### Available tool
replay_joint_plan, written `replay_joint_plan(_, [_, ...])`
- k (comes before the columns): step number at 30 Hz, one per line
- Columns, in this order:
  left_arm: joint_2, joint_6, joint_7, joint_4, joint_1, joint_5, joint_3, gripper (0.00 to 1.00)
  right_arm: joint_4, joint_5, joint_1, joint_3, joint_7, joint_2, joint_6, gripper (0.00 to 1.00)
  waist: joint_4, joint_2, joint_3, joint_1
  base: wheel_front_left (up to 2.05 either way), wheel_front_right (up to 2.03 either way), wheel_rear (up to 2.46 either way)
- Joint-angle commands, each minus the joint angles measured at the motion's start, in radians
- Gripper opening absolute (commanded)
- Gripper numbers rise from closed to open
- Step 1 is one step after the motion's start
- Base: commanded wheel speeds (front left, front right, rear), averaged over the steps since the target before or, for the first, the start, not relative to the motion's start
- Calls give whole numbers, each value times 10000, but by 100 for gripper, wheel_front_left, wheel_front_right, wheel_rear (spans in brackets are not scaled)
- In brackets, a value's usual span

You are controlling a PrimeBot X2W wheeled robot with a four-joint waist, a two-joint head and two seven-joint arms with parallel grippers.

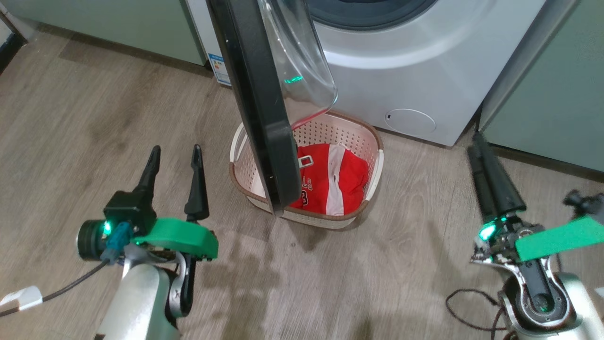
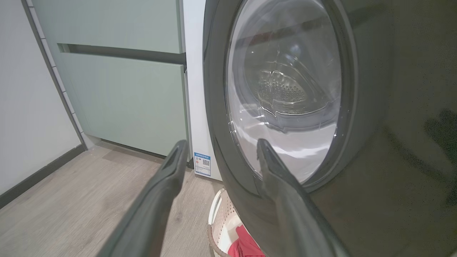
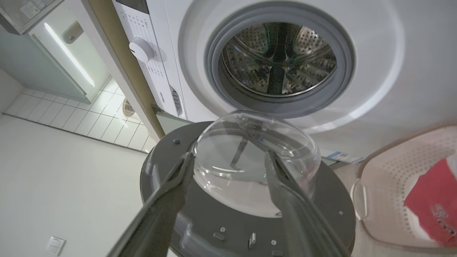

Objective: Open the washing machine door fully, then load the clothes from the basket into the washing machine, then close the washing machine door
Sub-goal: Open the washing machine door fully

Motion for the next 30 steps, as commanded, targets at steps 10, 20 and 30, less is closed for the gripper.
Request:
replay_joint_plan(10, [417, 144, 111, -553, -58, -84, 377, 100, -4, -7126, -878, -299, -2940, -555, 8, 100, -20, 0, -193, 0, 0, 0, 0])
replay_joint_plan(20, [467, 187, 198, -684, 108, -84, 217, 100, 1112, -12211, -1158, -981, -2887, 257, 8, 100, 2, 0, -455, 0, 0, 0, 0])
replay_joint_plan(30, [547, 245, 323, -788, 213, -104, 118, 100, 2166, -13160, -1187, -510, -2854, 441, 8, 100, -63, 0, -483, 0, 0, 0, 0])
